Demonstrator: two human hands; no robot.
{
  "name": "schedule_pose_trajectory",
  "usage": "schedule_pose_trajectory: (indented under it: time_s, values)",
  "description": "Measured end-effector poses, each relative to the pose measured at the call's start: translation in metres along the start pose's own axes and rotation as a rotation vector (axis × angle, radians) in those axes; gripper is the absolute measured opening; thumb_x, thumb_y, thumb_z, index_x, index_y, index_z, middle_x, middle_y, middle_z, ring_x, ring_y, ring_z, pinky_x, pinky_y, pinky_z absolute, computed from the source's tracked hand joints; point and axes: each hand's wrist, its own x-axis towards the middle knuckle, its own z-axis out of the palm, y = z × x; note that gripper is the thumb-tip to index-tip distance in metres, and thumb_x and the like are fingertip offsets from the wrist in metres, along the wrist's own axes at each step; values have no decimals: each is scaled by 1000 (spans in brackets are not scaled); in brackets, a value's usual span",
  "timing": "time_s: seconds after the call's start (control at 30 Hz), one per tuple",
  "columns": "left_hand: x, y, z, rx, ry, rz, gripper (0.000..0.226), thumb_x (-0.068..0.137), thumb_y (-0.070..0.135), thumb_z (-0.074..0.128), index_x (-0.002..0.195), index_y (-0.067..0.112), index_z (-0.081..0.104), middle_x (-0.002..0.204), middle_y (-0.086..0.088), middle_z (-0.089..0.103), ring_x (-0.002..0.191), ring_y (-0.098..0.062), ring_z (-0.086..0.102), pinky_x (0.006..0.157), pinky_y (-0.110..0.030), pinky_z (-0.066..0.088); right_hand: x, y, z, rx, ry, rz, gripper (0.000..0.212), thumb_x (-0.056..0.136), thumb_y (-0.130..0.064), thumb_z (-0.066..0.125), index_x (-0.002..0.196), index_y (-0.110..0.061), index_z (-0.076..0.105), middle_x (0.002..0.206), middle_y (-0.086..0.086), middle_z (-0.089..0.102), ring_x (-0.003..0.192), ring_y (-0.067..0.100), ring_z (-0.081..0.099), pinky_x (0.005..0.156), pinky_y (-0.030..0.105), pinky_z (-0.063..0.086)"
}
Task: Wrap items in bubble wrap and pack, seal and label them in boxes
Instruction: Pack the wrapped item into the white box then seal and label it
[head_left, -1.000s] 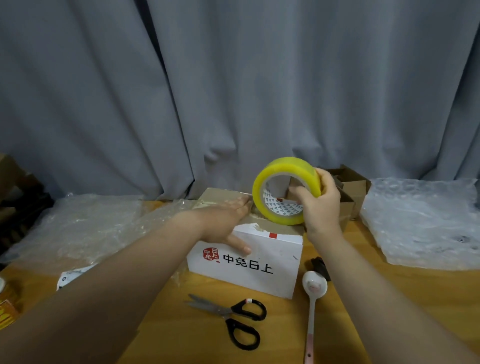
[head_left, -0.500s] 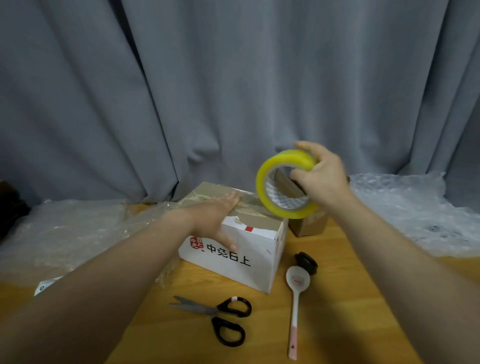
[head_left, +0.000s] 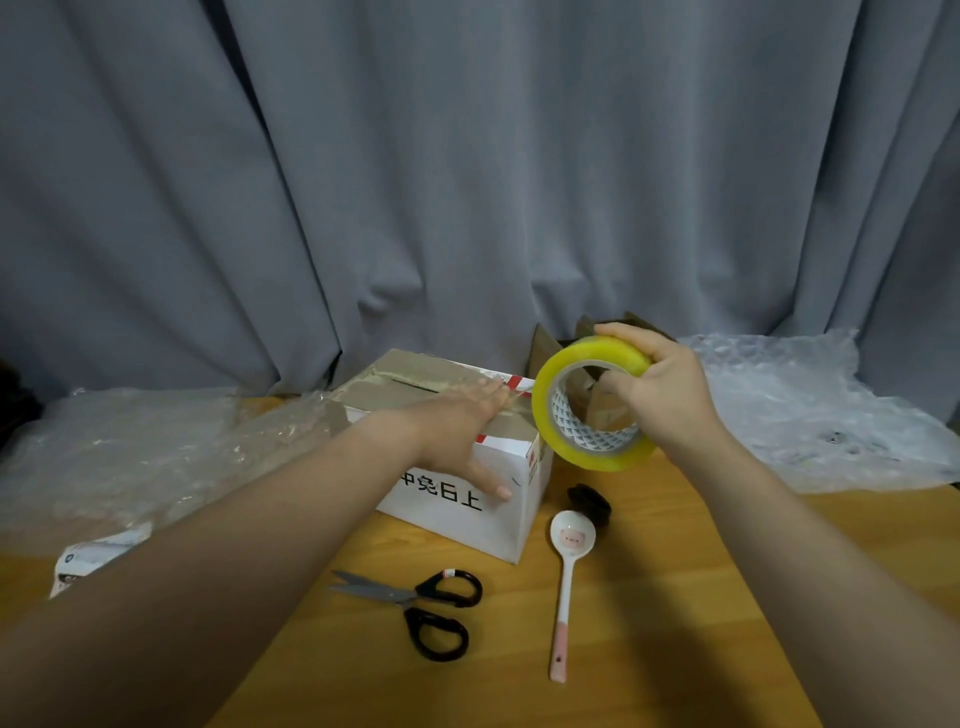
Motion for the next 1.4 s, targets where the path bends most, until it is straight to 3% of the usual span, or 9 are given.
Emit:
schedule_pose_trajectory:
  time_s: [0.37, 0.5, 0.77, 0.9, 1.03, 1.1, 1.2, 1.3, 1.4]
  values:
    - [0, -24, -9, -44, 32, 40, 97, 71, 66, 65, 148, 34, 15, 157, 7, 18, 144, -17, 15, 117, -44, 16, -8, -6, 6, -112, -82, -60, 49, 76, -25, 72, 120, -38, 58, 103, -9, 66, 96, 15, 63, 89, 43, 52]
    - [10, 13, 14, -43, 241, -7, 92, 67, 70, 63, 140, 23, 33, 144, -1, 40, 133, -22, 34, 111, -42, 28, -12, -15, 2, -126, -105, -79, 48, 79, -21, 71, 123, -36, 60, 105, -11, 66, 97, 14, 63, 90, 39, 52]
    - [-13, -20, 7, 58, 127, 50, 86, 86, 42, 60, 152, 29, 7, 159, 8, 9, 145, -10, 10, 115, -27, 9, -64, -28, 9, -326, -290, -50, 49, 77, -30, 71, 123, -37, 56, 99, -5, 64, 87, 15, 60, 65, 25, 46]
    - [-9, -27, 4, 75, 69, 75, 80, 88, 42, 57, 149, 38, 7, 159, 7, 5, 146, -11, 3, 119, -38, 3, -89, -30, 19, -457, -401, 13, 51, 79, -40, 66, 126, -35, 47, 97, 0, 64, 83, 18, 61, 63, 34, 52]
    - [-13, -25, 1, 259, 110, 24, 67, 93, 49, 48, 149, 40, 11, 159, 6, 11, 146, -14, 8, 117, -43, 5, -98, -32, 34, -380, -417, 75, 46, 80, -39, 66, 118, -30, 41, 87, -1, 62, 76, 16, 59, 53, 32, 46]
    - [-26, -11, 6, 343, 279, -17, 54, 94, 45, 46, 145, 34, 31, 151, 0, 32, 137, -22, 28, 112, -39, 22, -100, -34, 39, -359, -418, 104, 44, 81, -40, 66, 115, -29, 39, 86, -1, 61, 76, 14, 58, 57, 32, 44]
    - [-53, 16, 19, -180, 696, -181, 24, 93, 25, 48, 101, 11, 66, 99, -8, 60, 90, -23, 54, 78, -32, 44, -105, -38, 49, -302, -444, 182, 49, 80, -43, 67, 118, -26, 40, 94, -1, 61, 86, 17, 60, 70, 33, 49]
    - [-73, 36, 20, -1032, 355, -530, 49, 93, 52, 42, 75, 10, 59, 69, -9, 63, 61, -23, 61, 56, -25, 48, -110, -49, 63, -121, -473, 296, 60, 80, -43, 68, 128, -21, 38, 107, 0, 59, 98, 19, 60, 83, 36, 52]
    - [-86, 29, 22, -1398, 204, -571, 52, 90, 57, 48, 82, 9, 65, 66, -8, 61, 56, -21, 58, 57, -28, 50, -112, -64, 69, 160, -696, 442, 50, 89, -36, 63, 130, -19, 41, 93, 9, 67, 81, 23, 68, 76, 36, 59]
